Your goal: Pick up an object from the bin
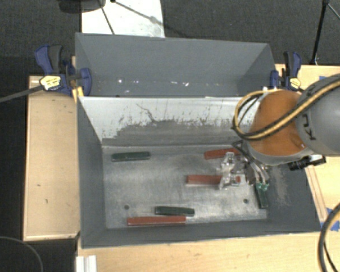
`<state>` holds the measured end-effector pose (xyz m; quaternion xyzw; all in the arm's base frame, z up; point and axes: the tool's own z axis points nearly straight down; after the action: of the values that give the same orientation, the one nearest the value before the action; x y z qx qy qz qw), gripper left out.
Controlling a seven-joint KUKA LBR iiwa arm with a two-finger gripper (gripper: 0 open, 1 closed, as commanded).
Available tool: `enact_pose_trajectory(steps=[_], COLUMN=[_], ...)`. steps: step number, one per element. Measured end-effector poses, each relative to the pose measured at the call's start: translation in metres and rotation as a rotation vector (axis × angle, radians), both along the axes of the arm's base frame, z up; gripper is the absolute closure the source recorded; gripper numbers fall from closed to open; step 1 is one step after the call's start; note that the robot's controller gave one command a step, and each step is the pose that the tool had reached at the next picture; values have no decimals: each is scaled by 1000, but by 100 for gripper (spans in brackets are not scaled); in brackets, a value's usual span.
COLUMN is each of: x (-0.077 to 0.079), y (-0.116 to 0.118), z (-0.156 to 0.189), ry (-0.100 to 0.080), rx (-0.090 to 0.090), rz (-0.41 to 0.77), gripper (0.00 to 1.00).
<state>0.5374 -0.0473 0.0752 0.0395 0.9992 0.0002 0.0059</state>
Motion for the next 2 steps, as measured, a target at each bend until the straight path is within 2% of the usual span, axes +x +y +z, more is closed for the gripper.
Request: enact_pose_trajectory(steps=[1, 2], x=[0, 17], y=[0, 4], z=[0, 114], ry=[0, 9], rx=[0, 0], rz=[1, 30], gripper=[100, 100])
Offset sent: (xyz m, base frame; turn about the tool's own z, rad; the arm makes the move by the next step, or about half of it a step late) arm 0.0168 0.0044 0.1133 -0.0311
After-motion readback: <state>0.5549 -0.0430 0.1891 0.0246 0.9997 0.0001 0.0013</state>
